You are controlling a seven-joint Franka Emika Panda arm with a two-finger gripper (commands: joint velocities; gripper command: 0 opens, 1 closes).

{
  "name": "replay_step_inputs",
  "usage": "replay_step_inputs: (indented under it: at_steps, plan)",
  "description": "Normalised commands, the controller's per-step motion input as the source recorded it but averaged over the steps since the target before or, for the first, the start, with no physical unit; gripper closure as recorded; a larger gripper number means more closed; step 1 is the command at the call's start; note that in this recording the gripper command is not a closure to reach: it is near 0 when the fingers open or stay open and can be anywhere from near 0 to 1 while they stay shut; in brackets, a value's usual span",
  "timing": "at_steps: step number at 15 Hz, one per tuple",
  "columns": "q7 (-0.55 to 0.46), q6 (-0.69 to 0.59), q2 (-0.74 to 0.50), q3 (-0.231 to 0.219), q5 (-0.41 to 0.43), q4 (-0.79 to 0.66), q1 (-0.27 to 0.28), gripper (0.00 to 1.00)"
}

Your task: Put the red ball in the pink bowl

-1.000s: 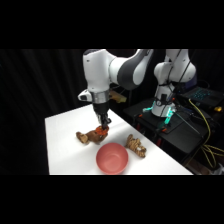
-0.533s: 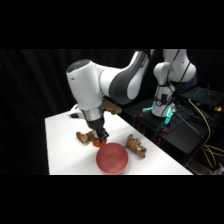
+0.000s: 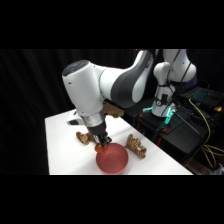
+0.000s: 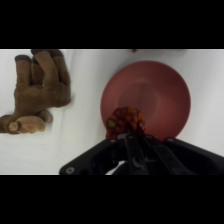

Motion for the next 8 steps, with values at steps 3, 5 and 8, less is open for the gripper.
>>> replay_step_inputs:
  at_steps: [3, 5, 8]
  plan:
    - [-0.11, -0.14, -0.01, -0.002, -0.088, 0.11, -0.03, 0.0]
    - [-0.1, -0.12, -0.01, -0.003, -0.083, 0.11, -0.037, 0.0]
    - [-0.09, -0.1, -0.03, 0.002, -0.076, 0.09, -0.032, 0.0]
